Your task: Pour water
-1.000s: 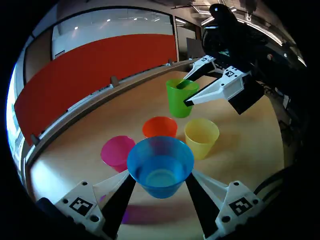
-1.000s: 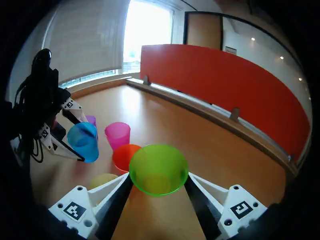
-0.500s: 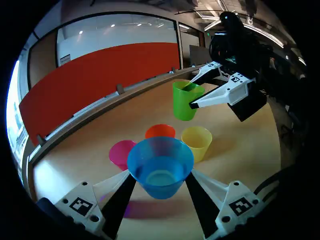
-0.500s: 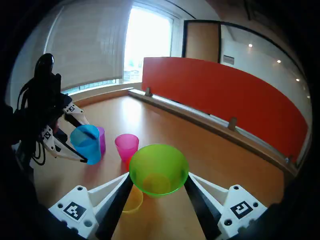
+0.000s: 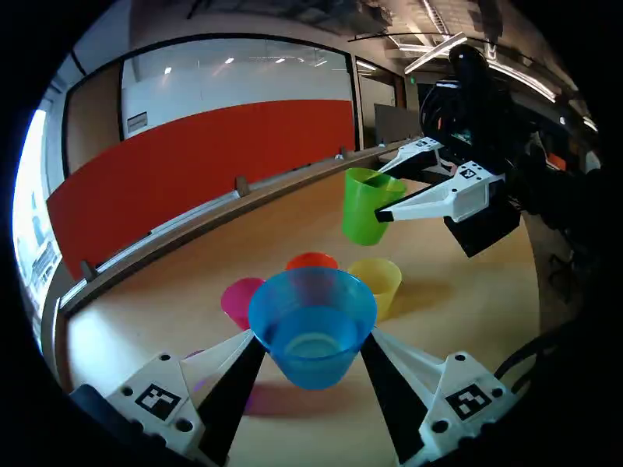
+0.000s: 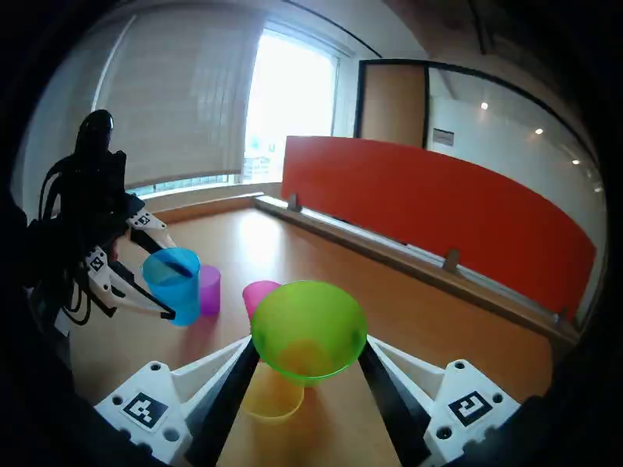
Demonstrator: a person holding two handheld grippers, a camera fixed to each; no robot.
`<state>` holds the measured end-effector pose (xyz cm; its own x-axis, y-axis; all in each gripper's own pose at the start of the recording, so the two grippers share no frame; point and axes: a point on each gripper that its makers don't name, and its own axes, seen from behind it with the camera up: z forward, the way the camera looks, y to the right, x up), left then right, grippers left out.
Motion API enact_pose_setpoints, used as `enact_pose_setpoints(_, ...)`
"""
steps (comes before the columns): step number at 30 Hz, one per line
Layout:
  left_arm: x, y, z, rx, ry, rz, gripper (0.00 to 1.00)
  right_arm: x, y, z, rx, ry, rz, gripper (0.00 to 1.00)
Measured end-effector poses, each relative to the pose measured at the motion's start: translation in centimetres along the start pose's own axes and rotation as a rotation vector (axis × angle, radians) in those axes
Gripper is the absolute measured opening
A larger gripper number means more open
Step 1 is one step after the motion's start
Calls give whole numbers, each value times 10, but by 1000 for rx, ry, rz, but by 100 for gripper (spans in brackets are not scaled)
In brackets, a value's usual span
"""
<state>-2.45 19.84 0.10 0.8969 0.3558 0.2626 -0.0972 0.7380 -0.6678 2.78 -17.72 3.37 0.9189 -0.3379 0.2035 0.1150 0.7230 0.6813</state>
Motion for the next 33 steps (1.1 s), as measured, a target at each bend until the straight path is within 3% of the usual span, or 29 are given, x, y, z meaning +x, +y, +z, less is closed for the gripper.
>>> enact_pose_setpoints(20,8,3,-27,26,55,-4,80,22,-20,-14,-3,108,8,90)
enact_pose_setpoints(33,13,-3,-38,50,117,-29,80,31,-28,-16,4,153,28,90)
